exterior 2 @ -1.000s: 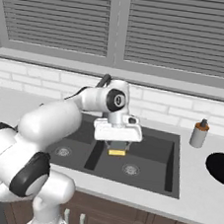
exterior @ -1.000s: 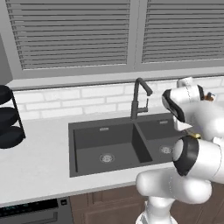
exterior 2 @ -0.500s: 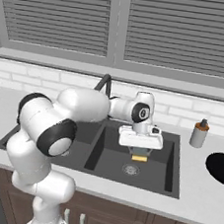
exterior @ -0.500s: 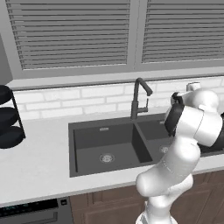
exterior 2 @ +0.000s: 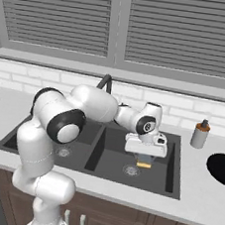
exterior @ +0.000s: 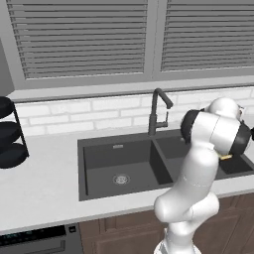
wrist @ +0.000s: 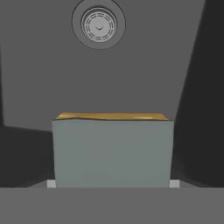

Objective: Pick the pan and sponge and place them into the sink. Then turn on the water.

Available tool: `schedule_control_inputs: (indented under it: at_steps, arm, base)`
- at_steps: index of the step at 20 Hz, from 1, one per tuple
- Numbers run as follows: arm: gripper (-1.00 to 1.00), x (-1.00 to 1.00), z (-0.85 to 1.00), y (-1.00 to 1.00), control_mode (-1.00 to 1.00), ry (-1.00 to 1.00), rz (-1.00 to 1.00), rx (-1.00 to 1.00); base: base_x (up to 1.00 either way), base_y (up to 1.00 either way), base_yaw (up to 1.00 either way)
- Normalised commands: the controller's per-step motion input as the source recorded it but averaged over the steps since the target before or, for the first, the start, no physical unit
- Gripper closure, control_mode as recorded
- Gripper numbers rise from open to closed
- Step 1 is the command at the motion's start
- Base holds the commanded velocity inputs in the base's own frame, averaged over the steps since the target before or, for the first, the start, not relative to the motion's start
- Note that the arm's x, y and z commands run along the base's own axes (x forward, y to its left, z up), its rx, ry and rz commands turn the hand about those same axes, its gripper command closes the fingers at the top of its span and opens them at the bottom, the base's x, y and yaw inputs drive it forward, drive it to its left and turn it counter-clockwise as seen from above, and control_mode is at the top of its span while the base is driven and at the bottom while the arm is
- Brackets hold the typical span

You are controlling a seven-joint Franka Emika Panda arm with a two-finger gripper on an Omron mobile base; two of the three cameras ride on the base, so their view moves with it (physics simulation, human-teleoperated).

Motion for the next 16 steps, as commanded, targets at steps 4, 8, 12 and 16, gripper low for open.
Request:
schedule_control_inputs:
  at_steps: [4, 8, 12, 16]
  arm:
    - [1.00, 0.24, -0.65, 0.00, -1.00, -0.07, 0.00, 0.00]
    - [1.00, 0.35, -0.65, -0.04, -1.00, -0.06, 0.00, 0.00]
    - [1.00, 0.36, -0.51, -0.15, -1.00, -0.03, 0.00, 0.00]
    - [1.00, 0.26, -0.44, -0.16, -1.00, -0.02, 0.00, 0.00]
  base:
    - [0.00, 0.00, 0.00]
    - [0.00, 0.00, 0.00]
    - [0.00, 0.00, 0.00]
    - [0.00, 0.00, 0.00]
